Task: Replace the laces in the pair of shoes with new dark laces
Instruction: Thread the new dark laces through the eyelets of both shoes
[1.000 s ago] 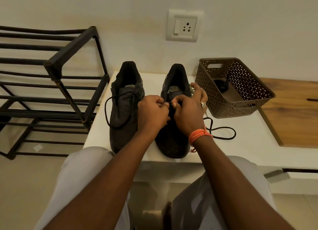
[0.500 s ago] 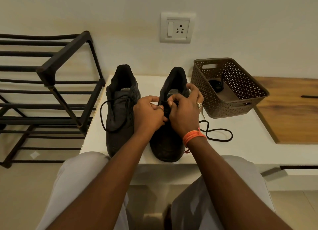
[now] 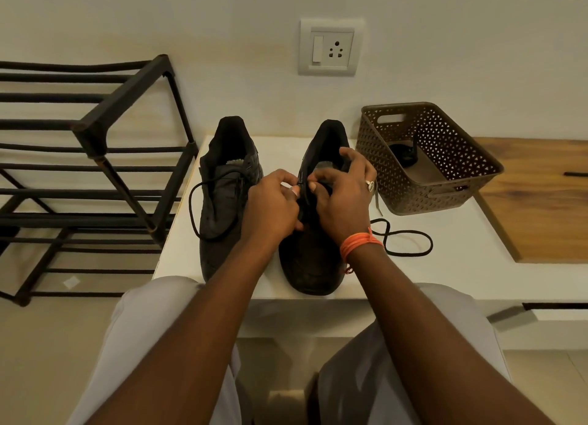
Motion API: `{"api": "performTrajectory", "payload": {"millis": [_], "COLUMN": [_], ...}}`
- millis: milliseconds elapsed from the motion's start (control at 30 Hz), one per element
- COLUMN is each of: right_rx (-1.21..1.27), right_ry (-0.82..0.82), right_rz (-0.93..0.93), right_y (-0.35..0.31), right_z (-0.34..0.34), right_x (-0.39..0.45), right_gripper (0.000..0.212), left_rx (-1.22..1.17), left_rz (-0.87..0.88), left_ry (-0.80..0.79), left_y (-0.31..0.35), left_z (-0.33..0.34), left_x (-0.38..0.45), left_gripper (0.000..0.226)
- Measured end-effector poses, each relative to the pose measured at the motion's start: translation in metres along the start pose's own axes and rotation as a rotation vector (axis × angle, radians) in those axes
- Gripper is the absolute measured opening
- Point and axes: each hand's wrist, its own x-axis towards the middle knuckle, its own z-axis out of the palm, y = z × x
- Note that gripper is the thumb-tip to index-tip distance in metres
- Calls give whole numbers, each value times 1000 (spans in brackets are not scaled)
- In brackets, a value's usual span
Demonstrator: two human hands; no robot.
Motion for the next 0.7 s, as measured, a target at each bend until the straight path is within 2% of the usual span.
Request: {"api": "performTrajectory", "payload": {"millis": [133, 233, 300, 367, 433, 500, 633, 700], "right_rx": [49, 32, 29, 66, 91, 92, 102, 93], "right_ry": [-72, -164, -228, -272, -288, -281, -284, -300], "right_rz": [83, 119, 140, 128, 116, 112, 76, 49], "right_y": [4, 5, 7, 11, 13, 13, 13, 13], "right_z": [-5, -13, -21, -27, -29, -28, -27, -27], "right_x": [3, 4, 6, 5, 4, 4, 7, 9], "right_gripper": [9, 24, 34, 38, 37, 32, 25, 26], "left_rx": [106, 172, 183, 97, 46, 115, 355, 418], "left_rz": [70, 72, 63, 76, 155, 212, 187, 188], "left_ry": [9, 36, 151, 285, 314, 208, -86, -195], "left_y": [4, 6, 9, 13, 12, 8, 4, 7], "left_z": [-3, -2, -12, -30, -46, -51, -26, -13], "left_x": [12, 13, 15, 18, 19, 15, 13, 18], "left_gripper": [14, 17, 14, 12, 10, 13, 22, 18]}}
